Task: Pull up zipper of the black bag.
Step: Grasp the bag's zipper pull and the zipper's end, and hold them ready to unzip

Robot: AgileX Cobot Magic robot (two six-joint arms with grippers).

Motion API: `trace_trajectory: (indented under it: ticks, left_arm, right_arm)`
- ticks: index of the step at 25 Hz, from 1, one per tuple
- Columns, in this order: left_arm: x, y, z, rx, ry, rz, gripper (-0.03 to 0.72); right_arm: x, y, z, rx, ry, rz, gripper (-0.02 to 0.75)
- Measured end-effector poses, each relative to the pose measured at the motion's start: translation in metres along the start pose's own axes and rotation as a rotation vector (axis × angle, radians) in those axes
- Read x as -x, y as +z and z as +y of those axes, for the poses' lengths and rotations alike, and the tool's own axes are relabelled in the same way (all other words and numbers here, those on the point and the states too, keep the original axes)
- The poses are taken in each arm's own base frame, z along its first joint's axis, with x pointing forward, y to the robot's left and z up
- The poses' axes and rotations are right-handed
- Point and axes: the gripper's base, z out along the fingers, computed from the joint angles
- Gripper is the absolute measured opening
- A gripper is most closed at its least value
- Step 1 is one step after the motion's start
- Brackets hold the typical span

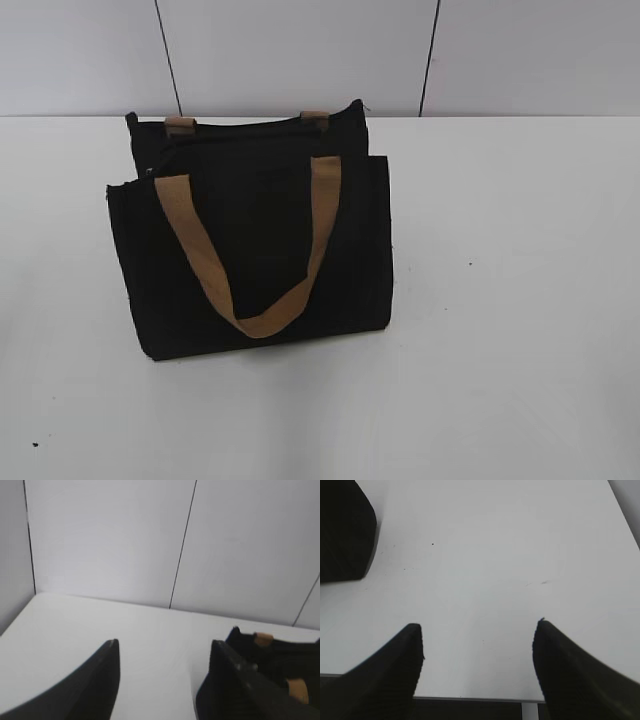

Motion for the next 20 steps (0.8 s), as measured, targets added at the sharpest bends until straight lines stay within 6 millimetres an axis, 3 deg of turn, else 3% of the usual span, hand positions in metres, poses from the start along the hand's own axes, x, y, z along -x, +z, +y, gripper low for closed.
trace_trajectory:
  ticks: [3,6,14,20]
  left_arm:
    - [0.005,0.025,0.005,0.031,0.048,-0.078,0.444]
    - [-0.003,0.051,0.012,0.067,0.076,-0.140,0.444]
    - [-0.071,0.099,0.032,0.154,0.009,-0.020,0.398]
    - [-0.096,0.131,0.026,0.052,0.061,0.068,0.379]
  right_arm:
    - [0.000,0.000,0.000,0.000,0.001,0.000,0.525]
    - [0.000,0.000,0.000,0.000,0.001,0.000,0.525]
    - [0.000,0.000,0.000,0.000,0.000,0.000,0.525]
    - [0.000,0.000,0.000,0.000,0.001,0.000,0.525]
